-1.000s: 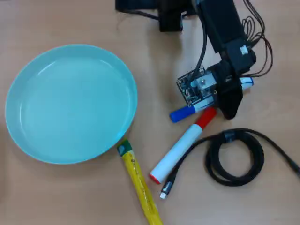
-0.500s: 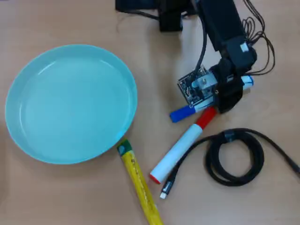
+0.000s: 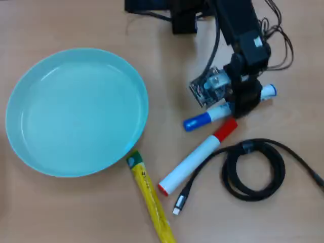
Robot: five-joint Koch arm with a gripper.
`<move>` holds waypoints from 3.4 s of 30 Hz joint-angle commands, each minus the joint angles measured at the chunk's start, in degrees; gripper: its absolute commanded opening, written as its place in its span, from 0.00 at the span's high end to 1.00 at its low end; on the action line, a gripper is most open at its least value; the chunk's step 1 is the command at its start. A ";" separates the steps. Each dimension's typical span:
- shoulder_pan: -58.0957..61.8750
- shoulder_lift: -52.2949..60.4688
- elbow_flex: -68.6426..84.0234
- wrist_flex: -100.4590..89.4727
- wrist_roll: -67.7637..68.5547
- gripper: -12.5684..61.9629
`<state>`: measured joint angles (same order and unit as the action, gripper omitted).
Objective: Pick up the blue pen, then put it in the green bowl
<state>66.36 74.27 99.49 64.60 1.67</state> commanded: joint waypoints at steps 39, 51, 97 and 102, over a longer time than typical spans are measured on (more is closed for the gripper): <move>8.53 54.84 -1.49 12.22 7.38 0.94; 31.82 59.94 1.49 -3.52 7.12 0.94; 67.76 20.83 0.79 -39.90 7.12 0.94; 68.73 15.64 0.70 -41.31 7.29 0.94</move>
<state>134.47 90.35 108.63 30.15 9.14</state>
